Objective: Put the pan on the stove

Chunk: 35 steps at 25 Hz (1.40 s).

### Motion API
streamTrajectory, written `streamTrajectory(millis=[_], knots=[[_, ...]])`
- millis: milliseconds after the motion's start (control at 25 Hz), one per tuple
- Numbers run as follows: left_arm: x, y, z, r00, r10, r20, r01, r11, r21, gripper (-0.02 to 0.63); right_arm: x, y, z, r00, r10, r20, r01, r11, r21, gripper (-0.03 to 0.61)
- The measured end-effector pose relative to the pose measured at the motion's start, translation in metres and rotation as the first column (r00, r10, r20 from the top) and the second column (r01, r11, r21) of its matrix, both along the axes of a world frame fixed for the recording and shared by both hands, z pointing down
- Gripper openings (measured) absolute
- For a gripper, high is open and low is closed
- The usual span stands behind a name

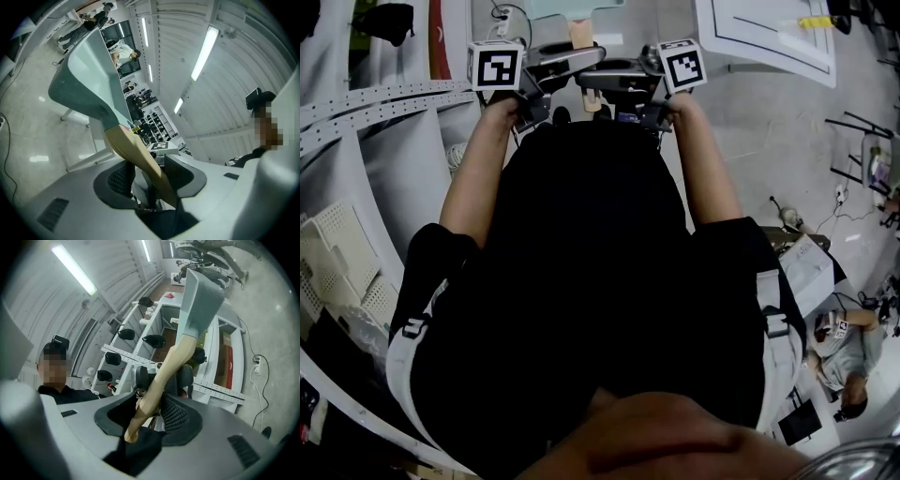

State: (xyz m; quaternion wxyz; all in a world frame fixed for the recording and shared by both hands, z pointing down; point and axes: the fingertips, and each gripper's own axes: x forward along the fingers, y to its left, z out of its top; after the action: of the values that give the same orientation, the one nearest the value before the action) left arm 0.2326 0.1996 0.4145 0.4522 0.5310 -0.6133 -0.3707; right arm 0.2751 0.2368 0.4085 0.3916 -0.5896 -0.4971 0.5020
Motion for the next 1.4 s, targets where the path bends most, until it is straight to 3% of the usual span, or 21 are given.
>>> streamTrajectory(millis=[120,320,480,880,1400], knots=[[0.005,-0.006,-0.001,0.999,-0.025,-0.022,0.025,1.000,-0.007,0.198,0.004,-0.008,-0.004,1.000,-0.010,0.007,0.010,1.000,-0.003,0.178],[0.020,-0.039,-0.015,0.998,-0.022,0.054,0.023,0.999,-0.026,0.198,0.022,-0.041,-0.014,1.000,-0.001,0.020,0.002,0.999,-0.034,0.178],[0.019,-0.031,-0.001,0.999,-0.049,0.003,0.049,0.998,-0.026,0.199,0.018,-0.035,-0.004,0.999,-0.022,0.027,0.023,0.999,-0.030,0.179],[0.025,-0.037,0.009,0.999,-0.044,0.027,0.045,0.998,-0.039,0.201,0.028,-0.040,0.008,0.999,-0.045,-0.016,0.044,0.997,-0.060,0.179],[0.027,-0.036,0.018,0.998,-0.060,-0.024,0.059,0.998,-0.023,0.206,0.028,-0.040,0.012,0.995,-0.091,-0.029,0.088,0.991,-0.098,0.181]])
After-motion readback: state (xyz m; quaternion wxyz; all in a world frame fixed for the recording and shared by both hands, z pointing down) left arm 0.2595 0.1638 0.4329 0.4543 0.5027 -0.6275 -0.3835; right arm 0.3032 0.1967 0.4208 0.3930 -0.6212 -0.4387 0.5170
